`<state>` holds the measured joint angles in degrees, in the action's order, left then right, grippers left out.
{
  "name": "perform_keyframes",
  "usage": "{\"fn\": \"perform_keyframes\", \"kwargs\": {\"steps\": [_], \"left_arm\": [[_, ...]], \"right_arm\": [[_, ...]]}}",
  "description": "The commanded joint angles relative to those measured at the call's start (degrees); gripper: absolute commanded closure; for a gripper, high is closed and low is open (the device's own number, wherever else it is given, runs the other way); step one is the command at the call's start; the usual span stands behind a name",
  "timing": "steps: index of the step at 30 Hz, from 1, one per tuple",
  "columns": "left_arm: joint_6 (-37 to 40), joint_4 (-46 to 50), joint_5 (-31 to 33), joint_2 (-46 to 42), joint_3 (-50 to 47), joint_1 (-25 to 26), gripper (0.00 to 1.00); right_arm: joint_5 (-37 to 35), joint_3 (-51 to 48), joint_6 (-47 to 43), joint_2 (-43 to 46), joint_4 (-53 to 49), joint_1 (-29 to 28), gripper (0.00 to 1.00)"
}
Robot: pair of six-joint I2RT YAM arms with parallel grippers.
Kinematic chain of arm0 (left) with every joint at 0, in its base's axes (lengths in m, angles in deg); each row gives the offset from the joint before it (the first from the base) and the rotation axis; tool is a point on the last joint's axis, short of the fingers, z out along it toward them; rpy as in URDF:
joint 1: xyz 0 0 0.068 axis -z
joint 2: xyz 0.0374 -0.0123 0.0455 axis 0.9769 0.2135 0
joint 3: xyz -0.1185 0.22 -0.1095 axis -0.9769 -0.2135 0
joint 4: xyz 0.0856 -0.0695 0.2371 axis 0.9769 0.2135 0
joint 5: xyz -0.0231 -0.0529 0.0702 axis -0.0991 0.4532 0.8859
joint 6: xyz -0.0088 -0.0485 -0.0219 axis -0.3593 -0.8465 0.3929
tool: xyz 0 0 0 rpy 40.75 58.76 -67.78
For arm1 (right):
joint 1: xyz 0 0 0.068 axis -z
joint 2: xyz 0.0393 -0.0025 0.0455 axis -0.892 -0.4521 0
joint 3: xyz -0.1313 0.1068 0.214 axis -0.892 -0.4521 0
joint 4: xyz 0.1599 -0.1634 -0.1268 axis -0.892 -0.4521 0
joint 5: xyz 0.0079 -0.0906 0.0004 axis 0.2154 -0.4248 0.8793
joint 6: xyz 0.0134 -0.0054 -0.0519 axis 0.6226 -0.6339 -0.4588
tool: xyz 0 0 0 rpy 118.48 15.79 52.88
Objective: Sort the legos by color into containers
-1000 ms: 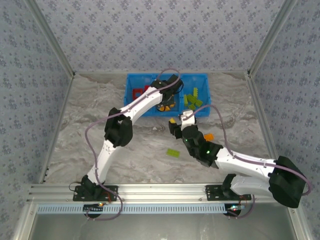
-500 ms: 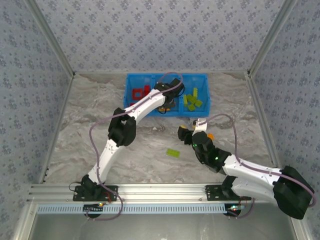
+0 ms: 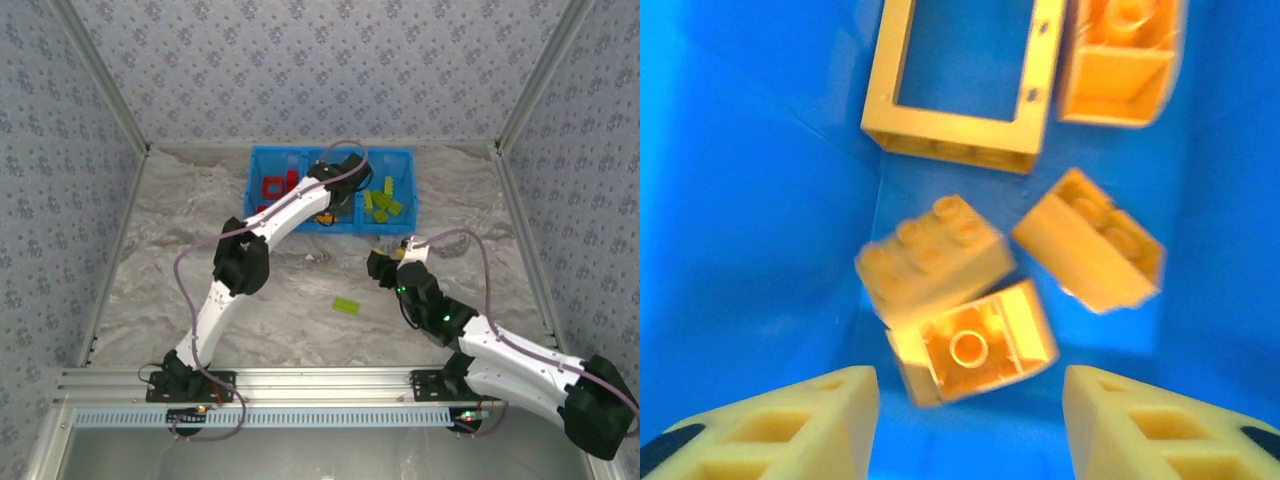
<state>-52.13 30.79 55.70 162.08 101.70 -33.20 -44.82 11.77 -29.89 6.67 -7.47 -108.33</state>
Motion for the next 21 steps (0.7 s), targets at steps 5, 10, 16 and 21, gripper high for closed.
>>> {"fn": "perform_keyframes", "kwargs": {"steps": [5,10,16,21], "left_arm": [[-2.0,0.5,1.5,-16.5,1.7,5.0,0.6],[5.6,-6.4,-4.5,-29.6,-11.3,8.7,0.6],[14.4,-20.2,-15.8,-46.1,-37.4,14.1,0.58],[18.6,-31.4,-23.2,-54.8,-55.5,17.5,0.57]], "right_arm": [[-4.3,13.8,7.5,2.9,-32.1,5.3,0.39],[-3.8,21.1,11.5,1.3,-51.4,6.2,0.42],[0.0,22.2,13.3,0.8,-59.1,6.5,0.42],[7.2,22.1,17.3,-3.3,-57.3,12.1,0.32]]}}
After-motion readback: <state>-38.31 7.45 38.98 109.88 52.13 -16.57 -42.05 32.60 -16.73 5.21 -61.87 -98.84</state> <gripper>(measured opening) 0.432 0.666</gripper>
